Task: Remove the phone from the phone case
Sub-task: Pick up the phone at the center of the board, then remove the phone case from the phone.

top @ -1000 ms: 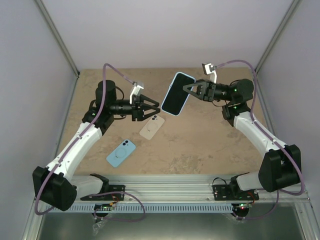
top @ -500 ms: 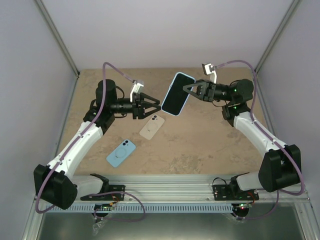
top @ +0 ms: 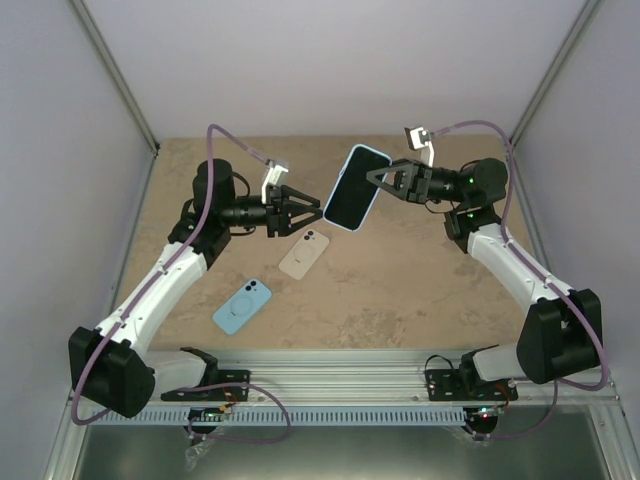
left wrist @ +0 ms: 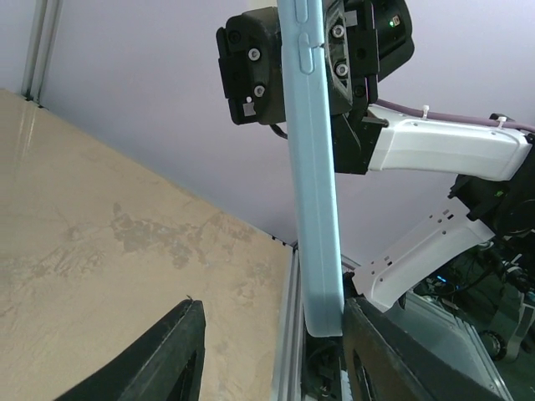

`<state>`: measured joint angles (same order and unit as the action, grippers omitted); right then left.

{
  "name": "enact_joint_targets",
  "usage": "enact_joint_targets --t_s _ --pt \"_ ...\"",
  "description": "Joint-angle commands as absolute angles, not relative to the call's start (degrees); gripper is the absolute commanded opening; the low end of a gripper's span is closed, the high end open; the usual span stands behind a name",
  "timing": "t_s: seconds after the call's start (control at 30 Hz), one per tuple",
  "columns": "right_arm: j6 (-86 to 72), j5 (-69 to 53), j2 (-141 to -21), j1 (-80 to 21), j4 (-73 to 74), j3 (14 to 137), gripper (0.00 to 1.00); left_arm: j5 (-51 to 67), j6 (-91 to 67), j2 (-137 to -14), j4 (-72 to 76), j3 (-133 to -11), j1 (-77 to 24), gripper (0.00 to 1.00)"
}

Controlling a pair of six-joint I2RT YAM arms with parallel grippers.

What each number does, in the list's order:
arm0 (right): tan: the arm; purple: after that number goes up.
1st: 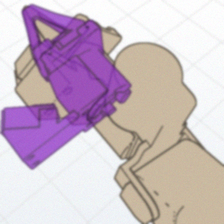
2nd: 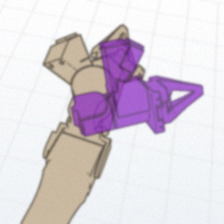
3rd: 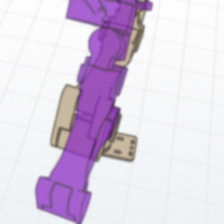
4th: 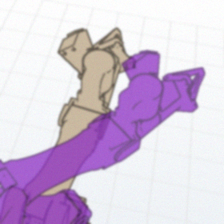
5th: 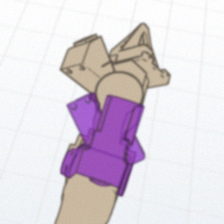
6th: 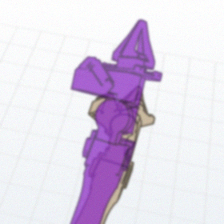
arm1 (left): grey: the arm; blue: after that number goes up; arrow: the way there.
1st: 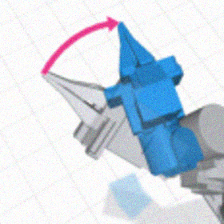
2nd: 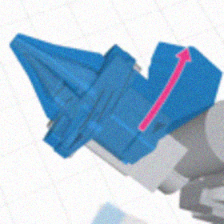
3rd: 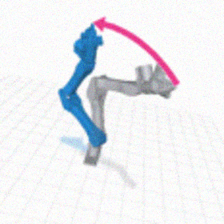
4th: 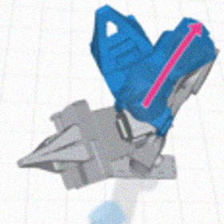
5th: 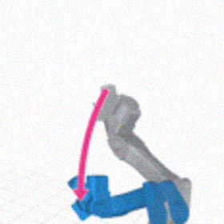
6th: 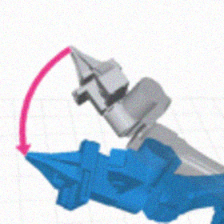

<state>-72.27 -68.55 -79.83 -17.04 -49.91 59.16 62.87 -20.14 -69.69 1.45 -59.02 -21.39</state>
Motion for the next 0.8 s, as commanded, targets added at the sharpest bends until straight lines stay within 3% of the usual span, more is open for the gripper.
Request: enact_joint_targets --t_s 0.0,0.27,0.5,0.77 --pt "-73.3 -67.6 -78.5 -17.2 -53.7 59.2 0.00 58.7 -17.3 -70.0 -1.2 -58.9 -21.5 0.46" --pt "-73.7 -67.6 -78.4 -17.1 -54.7 59.1 0.01 56.7 -15.6 -70.3 -2.9 -59.2 -21.5 0.45" --pt "-72.6 -67.4 -78.6 -17.1 -53.5 59.0 0.01 67.6 -19.5 -69.4 4.1 -57.6 -21.5 0.54" --pt "-72.5 -67.2 -78.9 -17.1 -53.3 59.0 0.01 71.9 -26.5 -68.6 12.5 -54.8 -21.6 0.54"
